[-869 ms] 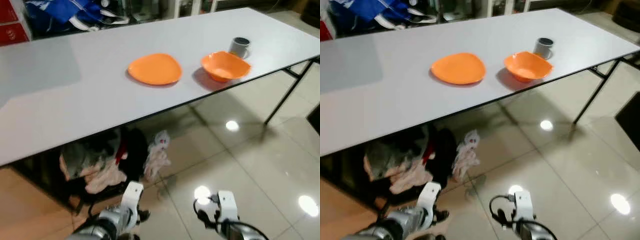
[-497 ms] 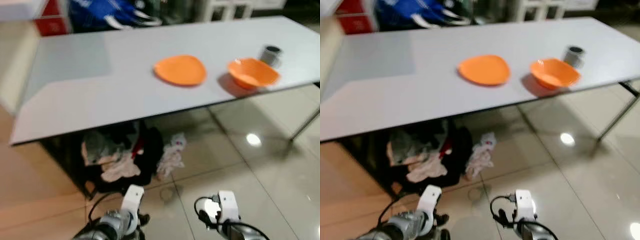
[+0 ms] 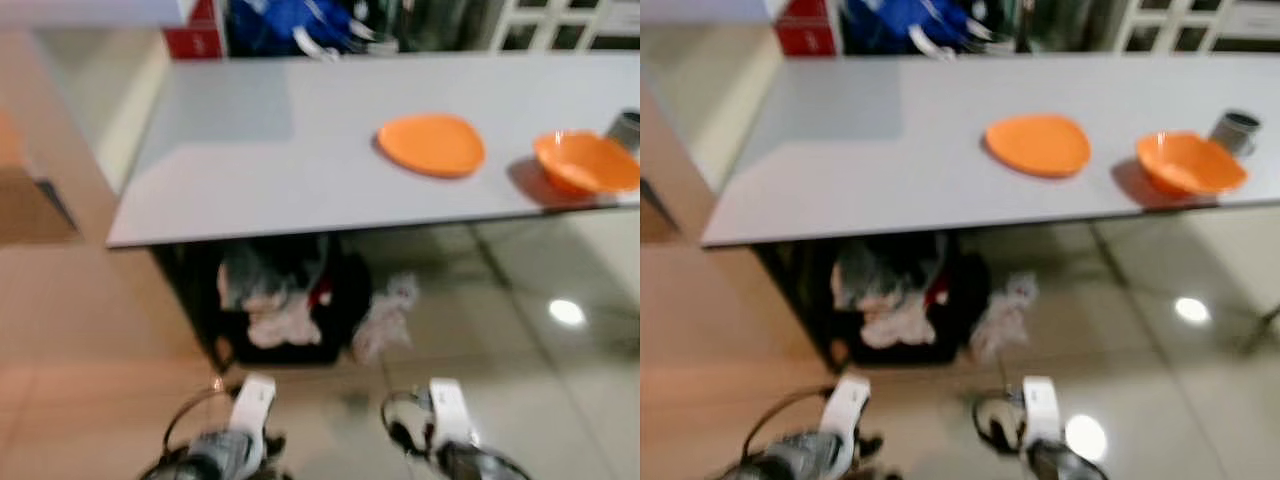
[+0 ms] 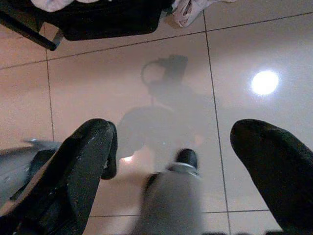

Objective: Setting the table

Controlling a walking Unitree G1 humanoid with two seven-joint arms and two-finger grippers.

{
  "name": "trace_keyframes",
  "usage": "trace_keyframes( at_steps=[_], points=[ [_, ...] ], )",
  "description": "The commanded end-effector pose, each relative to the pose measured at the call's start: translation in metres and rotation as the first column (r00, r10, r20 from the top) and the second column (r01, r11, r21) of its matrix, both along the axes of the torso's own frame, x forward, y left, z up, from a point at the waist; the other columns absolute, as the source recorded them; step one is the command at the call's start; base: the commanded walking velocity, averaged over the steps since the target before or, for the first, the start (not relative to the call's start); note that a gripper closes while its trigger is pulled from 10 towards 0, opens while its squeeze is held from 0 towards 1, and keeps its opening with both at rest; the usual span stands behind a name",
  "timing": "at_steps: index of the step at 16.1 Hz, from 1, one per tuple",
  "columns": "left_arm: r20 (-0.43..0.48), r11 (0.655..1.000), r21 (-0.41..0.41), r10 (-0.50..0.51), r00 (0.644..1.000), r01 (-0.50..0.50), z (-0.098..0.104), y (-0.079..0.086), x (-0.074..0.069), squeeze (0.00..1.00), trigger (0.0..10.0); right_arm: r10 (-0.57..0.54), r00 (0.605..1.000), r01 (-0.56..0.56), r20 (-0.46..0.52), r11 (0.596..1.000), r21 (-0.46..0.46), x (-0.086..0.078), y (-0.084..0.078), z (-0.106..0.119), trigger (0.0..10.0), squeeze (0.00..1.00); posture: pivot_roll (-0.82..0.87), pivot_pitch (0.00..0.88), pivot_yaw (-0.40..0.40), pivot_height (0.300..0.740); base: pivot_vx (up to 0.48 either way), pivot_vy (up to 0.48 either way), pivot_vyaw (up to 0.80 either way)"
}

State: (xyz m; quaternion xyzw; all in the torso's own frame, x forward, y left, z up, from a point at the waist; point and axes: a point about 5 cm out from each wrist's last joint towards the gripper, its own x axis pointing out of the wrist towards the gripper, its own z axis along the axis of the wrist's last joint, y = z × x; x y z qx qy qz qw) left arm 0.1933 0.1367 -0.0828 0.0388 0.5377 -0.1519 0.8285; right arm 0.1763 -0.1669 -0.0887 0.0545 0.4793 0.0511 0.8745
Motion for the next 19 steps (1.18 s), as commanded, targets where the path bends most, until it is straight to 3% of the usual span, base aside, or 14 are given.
trace_keyframes(
  at_steps=[1, 6, 8, 19],
  points=[
    [-0.006, 1.0, 0.004, -0.007, 1.0, 0.007, -0.002, -0.002, -0.003, 0.0, 10.0, 0.009, 1.0, -0.009, 0.001, 1.0, -0.012, 0.001, -0.002, 0.0, 10.0, 0.0, -0.09, 0.0, 0.0, 0.74, 0.0, 0.0, 0.66],
    [0.002, 1.0, 0.005, -0.007, 1.0, 0.007, -0.001, -0.002, -0.003, 0.0, 10.0, 0.014, 1.0, -0.014, -0.001, 1.0, -0.018, -0.001, -0.002, 0.0, 10.0, 0.0, -0.1, 0.0, 0.003, 0.74, 0.0, 0.0, 0.66],
    [0.012, 1.0, 0.012, -0.011, 1.0, 0.011, -0.001, -0.002, -0.002, 0.0, 10.0, 0.011, 1.0, -0.011, -0.009, 1.0, -0.022, -0.002, -0.002, -0.001, 10.0, 0.0, -0.1, 0.0, 0.003, 0.74, 0.0, 0.0, 0.0],
    [0.056, 0.999, 0.003, -0.034, 0.998, 0.033, 0.008, 0.001, 0.015, 0.0, 10.0, 0.021, 1.0, -0.021, -0.009, 0.999, -0.033, -0.003, -0.002, -0.001, 10.0, 0.0, -0.11, 0.0, 0.006, 0.74, 0.0, -0.465, 0.0]
  ],
)
